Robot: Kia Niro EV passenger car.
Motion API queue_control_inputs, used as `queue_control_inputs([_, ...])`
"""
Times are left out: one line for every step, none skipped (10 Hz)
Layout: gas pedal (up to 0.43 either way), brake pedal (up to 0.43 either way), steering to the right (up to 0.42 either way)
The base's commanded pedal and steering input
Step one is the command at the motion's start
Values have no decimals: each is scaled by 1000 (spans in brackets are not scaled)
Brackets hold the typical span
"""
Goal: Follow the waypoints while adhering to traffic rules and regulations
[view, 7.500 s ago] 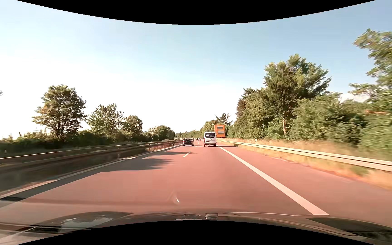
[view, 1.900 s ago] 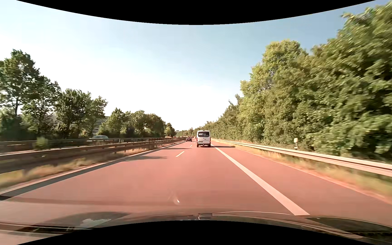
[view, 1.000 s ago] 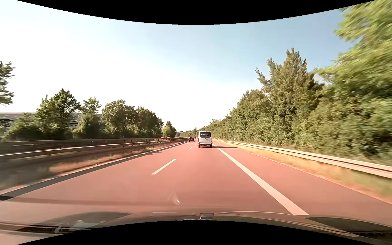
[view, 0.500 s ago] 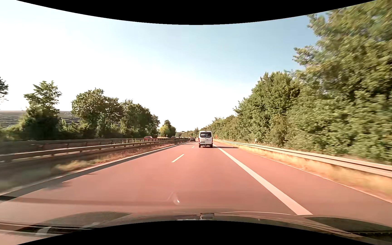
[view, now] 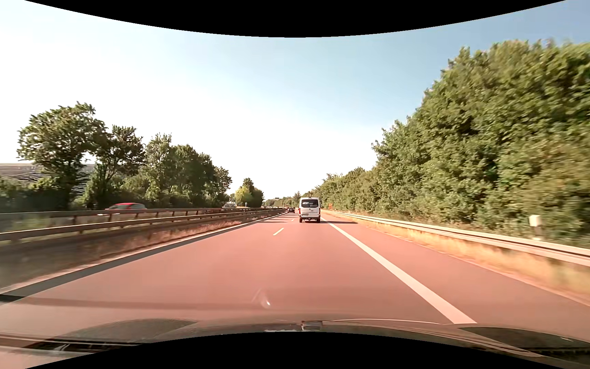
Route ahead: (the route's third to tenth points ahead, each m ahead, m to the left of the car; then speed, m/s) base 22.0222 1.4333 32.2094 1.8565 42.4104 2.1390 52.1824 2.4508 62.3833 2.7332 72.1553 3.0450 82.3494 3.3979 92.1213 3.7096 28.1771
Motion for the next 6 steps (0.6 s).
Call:
queue_control_inputs([299,6,-2])
queue_control_inputs([287,6,-2])
queue_control_inputs([287,6,-2])
queue_control_inputs([280,6,-2])
queue_control_inputs([248,6,-2])
queue_control_inputs([240,6,-2])
